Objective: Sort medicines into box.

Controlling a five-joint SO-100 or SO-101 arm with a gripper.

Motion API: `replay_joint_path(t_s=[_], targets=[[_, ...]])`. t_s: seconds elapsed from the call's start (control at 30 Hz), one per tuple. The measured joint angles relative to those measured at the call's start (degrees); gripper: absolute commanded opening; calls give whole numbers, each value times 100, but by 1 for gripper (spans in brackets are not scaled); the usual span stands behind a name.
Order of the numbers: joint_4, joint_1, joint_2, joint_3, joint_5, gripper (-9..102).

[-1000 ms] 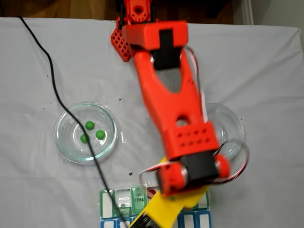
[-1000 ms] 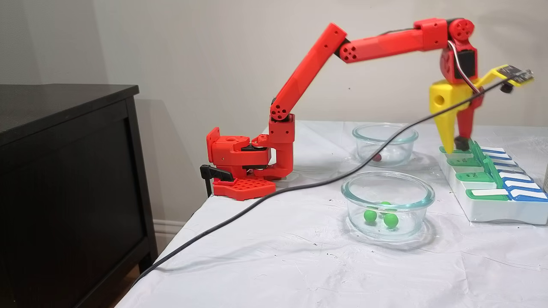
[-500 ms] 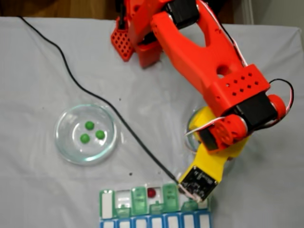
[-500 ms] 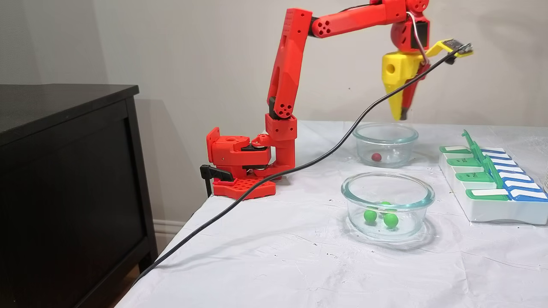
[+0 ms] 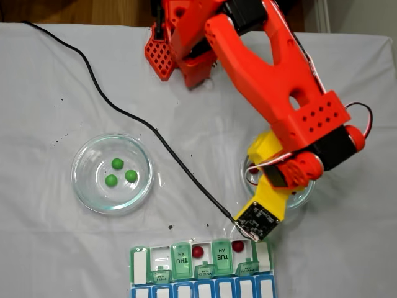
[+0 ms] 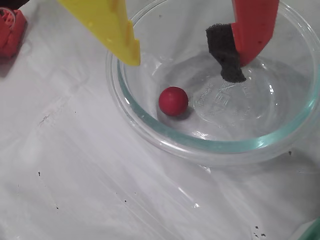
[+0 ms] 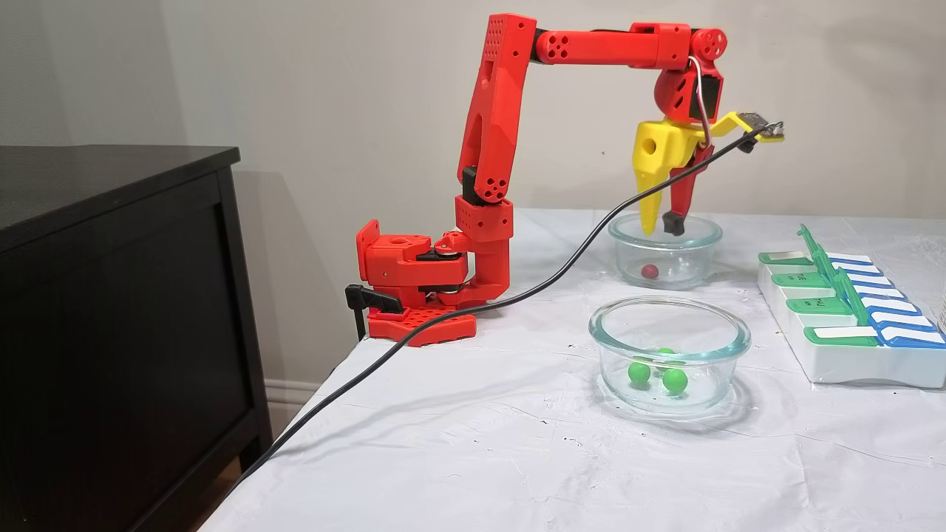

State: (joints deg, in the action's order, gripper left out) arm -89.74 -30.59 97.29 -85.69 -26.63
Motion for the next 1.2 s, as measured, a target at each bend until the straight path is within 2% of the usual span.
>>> replay_joint_path(t_s=[0.17, 0.6, 1.2], targets=[[343, 0, -35, -97, 62, 30], [501, -18, -431, -334, -536, 33], [721, 53, -765, -334, -1081, 27]])
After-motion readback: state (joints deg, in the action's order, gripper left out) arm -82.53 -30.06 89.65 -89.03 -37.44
